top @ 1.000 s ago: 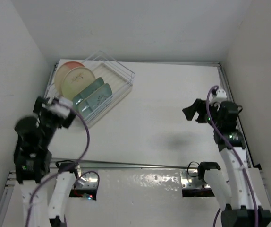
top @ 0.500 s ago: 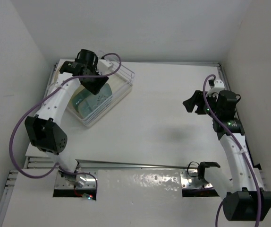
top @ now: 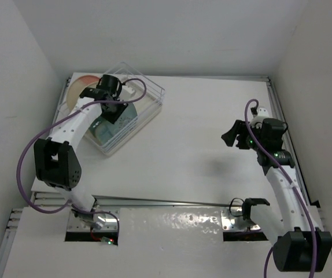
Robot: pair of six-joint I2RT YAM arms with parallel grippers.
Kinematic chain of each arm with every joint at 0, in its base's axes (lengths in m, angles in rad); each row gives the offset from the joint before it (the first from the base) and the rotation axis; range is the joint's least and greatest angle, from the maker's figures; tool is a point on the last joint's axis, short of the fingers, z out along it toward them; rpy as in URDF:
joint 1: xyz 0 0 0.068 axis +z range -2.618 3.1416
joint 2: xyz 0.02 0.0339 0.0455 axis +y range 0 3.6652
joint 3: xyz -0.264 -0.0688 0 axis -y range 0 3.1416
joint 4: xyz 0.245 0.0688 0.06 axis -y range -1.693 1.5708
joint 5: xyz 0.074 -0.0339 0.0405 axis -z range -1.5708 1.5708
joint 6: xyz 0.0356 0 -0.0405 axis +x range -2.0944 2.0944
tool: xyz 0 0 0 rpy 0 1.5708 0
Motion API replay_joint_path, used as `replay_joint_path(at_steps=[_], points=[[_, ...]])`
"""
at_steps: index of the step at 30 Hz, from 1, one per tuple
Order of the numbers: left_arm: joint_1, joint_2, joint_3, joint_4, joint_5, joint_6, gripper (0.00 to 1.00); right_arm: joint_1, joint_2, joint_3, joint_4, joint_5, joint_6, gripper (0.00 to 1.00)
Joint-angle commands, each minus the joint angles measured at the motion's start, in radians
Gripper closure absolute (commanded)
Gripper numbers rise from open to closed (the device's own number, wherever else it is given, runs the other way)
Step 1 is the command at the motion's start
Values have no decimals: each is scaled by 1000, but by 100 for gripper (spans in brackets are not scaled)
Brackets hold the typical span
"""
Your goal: Unload the plates from the dish rack
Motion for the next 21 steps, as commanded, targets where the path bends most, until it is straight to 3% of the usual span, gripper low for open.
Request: replay_joint_path(at_steps=[1,6,11,21], points=[[-1,-45,-60,81,-23,-47,75,6,-5,-2,49,10,25,29],[-1,-47,-42,127,-31,-88,100,6,9,-8,68,-5,42,29],[-1,-68,-30,121,6,-100,100,8,-4,-19,65,-5,37,29],[-1,-180,122,200,-61,-156,100,6,6,2,59,-22,37,33]])
